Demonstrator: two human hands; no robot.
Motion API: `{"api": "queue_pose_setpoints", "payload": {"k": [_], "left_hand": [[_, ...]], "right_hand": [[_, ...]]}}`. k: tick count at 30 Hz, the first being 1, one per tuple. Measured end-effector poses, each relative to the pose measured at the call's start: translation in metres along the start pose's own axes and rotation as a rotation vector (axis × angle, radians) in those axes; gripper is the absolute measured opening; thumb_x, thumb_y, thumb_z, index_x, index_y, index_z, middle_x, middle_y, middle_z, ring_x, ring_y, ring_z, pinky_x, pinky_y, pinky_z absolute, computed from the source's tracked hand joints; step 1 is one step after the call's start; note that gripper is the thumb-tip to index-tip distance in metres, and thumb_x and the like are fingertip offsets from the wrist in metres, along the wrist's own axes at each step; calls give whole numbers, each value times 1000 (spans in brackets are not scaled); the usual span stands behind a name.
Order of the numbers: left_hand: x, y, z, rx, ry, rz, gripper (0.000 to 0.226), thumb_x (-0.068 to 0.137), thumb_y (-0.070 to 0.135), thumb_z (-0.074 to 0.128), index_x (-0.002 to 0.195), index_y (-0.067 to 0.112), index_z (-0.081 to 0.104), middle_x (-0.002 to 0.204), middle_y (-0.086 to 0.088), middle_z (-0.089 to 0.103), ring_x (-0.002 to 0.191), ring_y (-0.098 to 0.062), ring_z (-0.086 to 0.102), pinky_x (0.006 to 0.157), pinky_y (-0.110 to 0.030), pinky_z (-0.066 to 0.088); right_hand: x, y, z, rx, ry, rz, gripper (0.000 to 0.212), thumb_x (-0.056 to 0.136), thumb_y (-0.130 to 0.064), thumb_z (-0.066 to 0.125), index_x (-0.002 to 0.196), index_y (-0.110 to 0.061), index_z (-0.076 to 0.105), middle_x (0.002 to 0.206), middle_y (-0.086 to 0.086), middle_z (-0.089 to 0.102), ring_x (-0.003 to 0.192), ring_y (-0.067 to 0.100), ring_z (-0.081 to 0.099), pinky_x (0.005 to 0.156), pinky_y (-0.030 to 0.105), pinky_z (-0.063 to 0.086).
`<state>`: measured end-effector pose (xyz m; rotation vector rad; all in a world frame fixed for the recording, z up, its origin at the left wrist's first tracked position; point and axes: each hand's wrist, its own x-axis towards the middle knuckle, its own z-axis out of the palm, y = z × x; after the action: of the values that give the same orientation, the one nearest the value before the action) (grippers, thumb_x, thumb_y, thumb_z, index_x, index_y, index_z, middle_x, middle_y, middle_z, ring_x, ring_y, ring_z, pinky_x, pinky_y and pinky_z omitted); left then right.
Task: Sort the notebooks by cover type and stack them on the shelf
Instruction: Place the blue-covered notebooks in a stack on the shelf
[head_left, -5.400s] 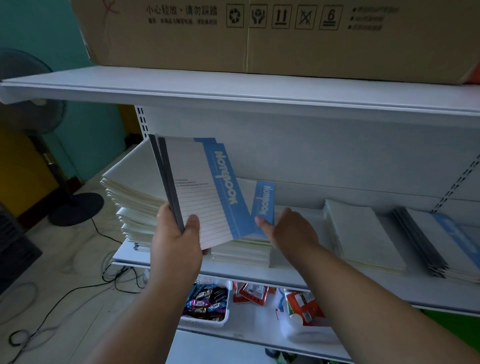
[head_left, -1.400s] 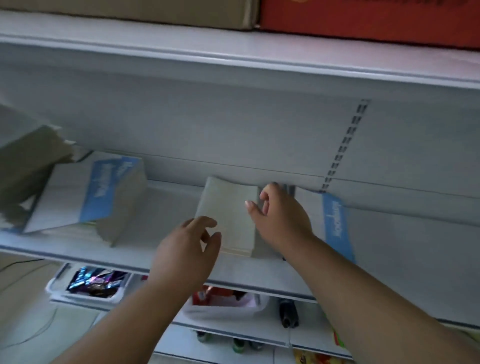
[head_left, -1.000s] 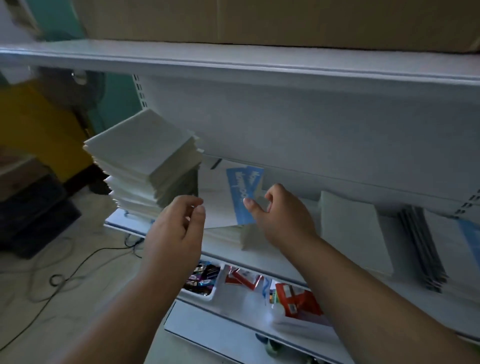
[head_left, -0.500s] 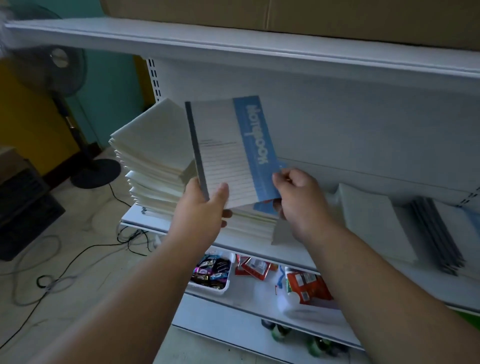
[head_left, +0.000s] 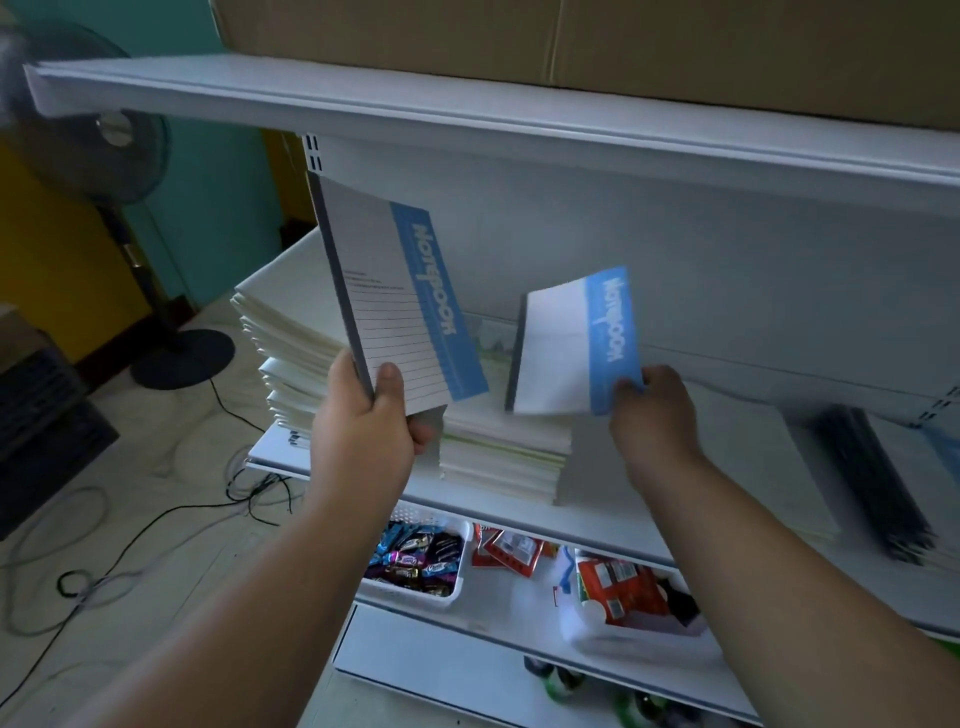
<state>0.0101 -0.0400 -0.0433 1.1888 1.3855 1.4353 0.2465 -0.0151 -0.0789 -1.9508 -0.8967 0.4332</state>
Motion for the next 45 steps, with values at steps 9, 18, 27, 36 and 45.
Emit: {"api": "queue_pose_setpoints", "payload": {"k": [9,18,27,36,45], "left_hand": [[-4,-5,12,-77,-139,-109,12,101,20,55,108,30,57,98,5,71,70,-11,73,67,-43,62],[-4,-19,-1,-11,-68,-80,21,103,17,51,102,37,57,88,14,74,70,-13,73,68,-45,62],[-4,-21,-4,113,-45,-4,14,105,22,47,111,33,53,94,13,70,72,-9,71,53,-18,55],[-11,-19,4,-37,-97,-91,15,103,19,50,107,31,57,94,8,73,78,-17,73,64,-38,62],[-36,-22,40,-77,-399,-241,13,100,23,55,111,23,62,92,1,74,81,-23,73,68,-44,61]], "right_hand": [[-59,-28,14,152,-317,-146,22,99,-37,54,85,-20,59,79,-3,63,68,13,59,61,29,44],[1,-6,22,-633,-325,-79,57,95,-54,51,126,-5,58,132,16,59,121,32,56,91,35,45],[3,4,14,-590,-240,-130,35,102,-30,44,115,-1,59,126,19,60,118,34,56,87,33,42],[-5,6,8,-631,-215,-218,38,102,-41,44,110,-8,62,117,14,64,110,33,59,78,32,40],[-1,-14,-19,496,-290,69,20,98,-30,60,84,-17,59,66,2,57,62,17,53,65,34,49]]}}
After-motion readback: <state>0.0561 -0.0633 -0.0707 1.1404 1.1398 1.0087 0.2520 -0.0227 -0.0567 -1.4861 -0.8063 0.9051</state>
